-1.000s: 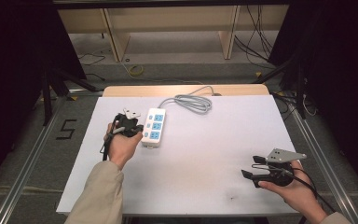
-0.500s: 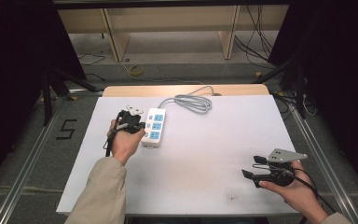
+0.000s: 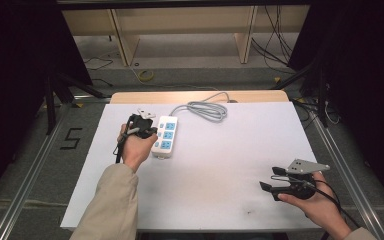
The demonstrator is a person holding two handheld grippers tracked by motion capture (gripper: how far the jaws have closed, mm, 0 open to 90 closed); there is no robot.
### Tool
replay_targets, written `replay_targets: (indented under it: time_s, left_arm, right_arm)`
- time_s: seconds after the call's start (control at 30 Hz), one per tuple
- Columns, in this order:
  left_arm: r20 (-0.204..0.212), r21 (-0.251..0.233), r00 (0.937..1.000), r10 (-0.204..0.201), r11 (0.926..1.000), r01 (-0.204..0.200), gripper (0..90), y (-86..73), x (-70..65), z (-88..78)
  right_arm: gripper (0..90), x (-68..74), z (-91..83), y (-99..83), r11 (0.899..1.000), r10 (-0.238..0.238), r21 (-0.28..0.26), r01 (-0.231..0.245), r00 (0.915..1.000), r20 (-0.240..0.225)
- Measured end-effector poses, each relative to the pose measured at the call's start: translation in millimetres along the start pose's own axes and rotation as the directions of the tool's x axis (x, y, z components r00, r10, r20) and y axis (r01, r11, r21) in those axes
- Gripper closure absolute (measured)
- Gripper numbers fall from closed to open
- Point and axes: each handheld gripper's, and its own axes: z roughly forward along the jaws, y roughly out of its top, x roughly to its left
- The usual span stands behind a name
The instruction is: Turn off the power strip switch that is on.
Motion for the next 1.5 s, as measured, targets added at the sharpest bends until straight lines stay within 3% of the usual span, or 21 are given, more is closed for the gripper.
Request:
replay_targets:
  time_s: [0.43,0.73,1.5]
  left_arm:
    - [-0.006,0.014,1.0,-0.004,0.9999,0.004,90.0,3.0,3.8,7.1]
    - [-0.008,0.026,0.9997,0.022,0.9994,-0.022,90.0,4.2,3.4,11.9]
    - [-0.016,0.043,0.9998,-0.01,0.999,0.011,89.9,6.6,7.5,26.8]
  right_arm:
    - [27.4,0.2,-0.2,0.1,1.0,0.0,-0.001,0.0,1.0,0.002]
    - [27.4,0.3,0.0,-0.1,1.0,-0.003,0.002,0.003,1.0,0.0]
    - [27.2,0.9,-0.1,-0.1,1.0,-0.006,0.007,0.006,1.0,0.0]
